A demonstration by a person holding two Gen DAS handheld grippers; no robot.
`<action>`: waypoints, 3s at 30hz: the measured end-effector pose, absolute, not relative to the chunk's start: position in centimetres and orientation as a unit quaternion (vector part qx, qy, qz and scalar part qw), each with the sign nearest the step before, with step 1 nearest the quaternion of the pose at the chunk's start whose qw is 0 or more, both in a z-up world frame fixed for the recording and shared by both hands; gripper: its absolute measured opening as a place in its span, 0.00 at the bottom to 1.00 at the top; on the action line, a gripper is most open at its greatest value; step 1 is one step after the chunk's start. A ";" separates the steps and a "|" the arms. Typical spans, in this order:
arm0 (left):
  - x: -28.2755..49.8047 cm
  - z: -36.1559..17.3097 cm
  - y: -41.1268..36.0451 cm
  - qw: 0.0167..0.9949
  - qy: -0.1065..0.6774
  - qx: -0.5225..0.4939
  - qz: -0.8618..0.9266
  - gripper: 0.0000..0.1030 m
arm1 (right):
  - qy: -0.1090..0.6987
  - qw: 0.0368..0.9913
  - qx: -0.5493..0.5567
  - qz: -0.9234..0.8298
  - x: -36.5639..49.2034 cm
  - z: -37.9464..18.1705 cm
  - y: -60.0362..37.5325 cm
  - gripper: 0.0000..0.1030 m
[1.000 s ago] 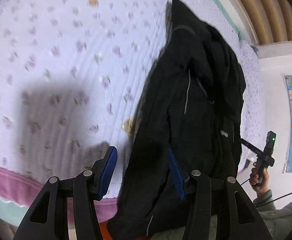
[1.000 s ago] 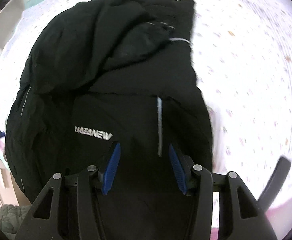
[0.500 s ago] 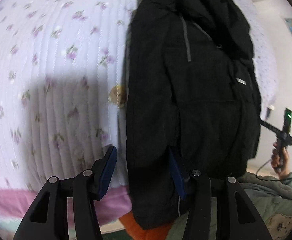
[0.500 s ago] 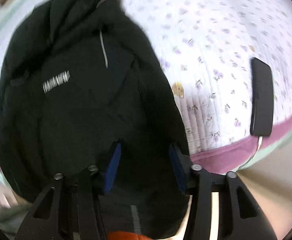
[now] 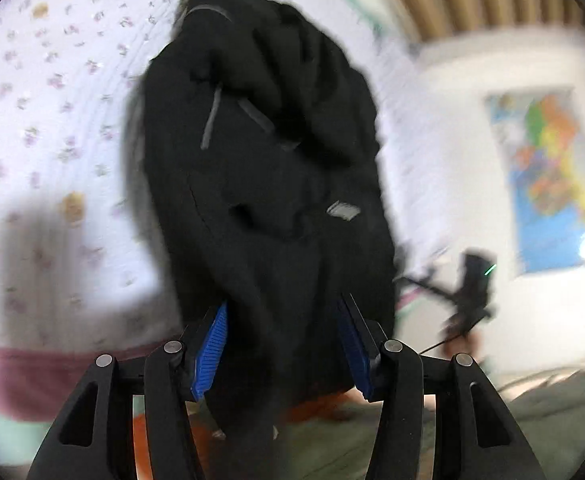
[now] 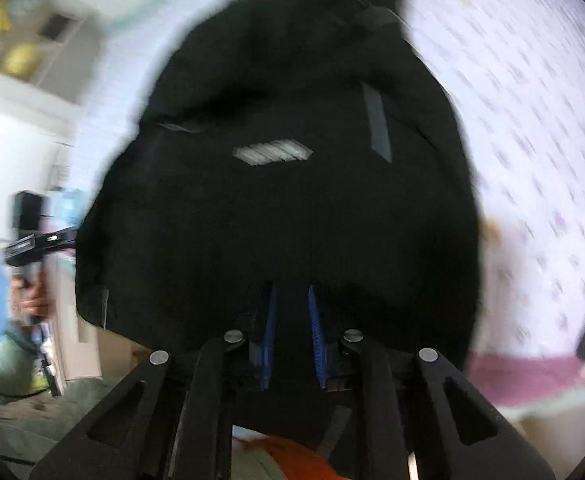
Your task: Fold large clothes
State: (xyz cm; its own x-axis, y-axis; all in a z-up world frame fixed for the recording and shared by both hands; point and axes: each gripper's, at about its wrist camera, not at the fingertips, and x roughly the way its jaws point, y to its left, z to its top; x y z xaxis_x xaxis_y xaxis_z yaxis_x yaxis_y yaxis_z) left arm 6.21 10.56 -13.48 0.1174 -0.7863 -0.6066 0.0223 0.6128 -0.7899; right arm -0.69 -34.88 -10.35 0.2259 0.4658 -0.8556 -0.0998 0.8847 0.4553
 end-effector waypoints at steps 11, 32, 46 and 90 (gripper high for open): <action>1.1 -17.9 8.3 0.661 0.645 -0.304 -0.234 0.52 | 0.622 0.768 0.146 0.044 -5.1 -11.7 -41.0 0.46; 0.1 -16.2 11.7 0.648 0.631 -0.361 -0.225 0.19 | 0.648 0.714 0.244 0.107 -7.5 -18.3 -39.7 0.33; 1.9 -13.4 12.6 0.632 0.596 -0.419 -0.265 0.19 | 0.616 0.703 0.342 0.095 -8.7 -16.8 -38.6 0.29; 35.1 -11.8 13.7 0.721 0.540 -0.421 -0.103 0.24 | 0.535 0.782 0.319 -0.006 33.5 -7.9 -42.1 0.19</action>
State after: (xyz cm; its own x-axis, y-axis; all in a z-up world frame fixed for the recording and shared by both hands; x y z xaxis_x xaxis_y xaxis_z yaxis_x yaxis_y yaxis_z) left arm 35.14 13.75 -11.84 0.3949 -0.6036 -0.6927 -0.3070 0.6239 -0.7187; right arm 33.47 -42.10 -7.91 0.4275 0.3319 -0.8409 0.3515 0.7959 0.4929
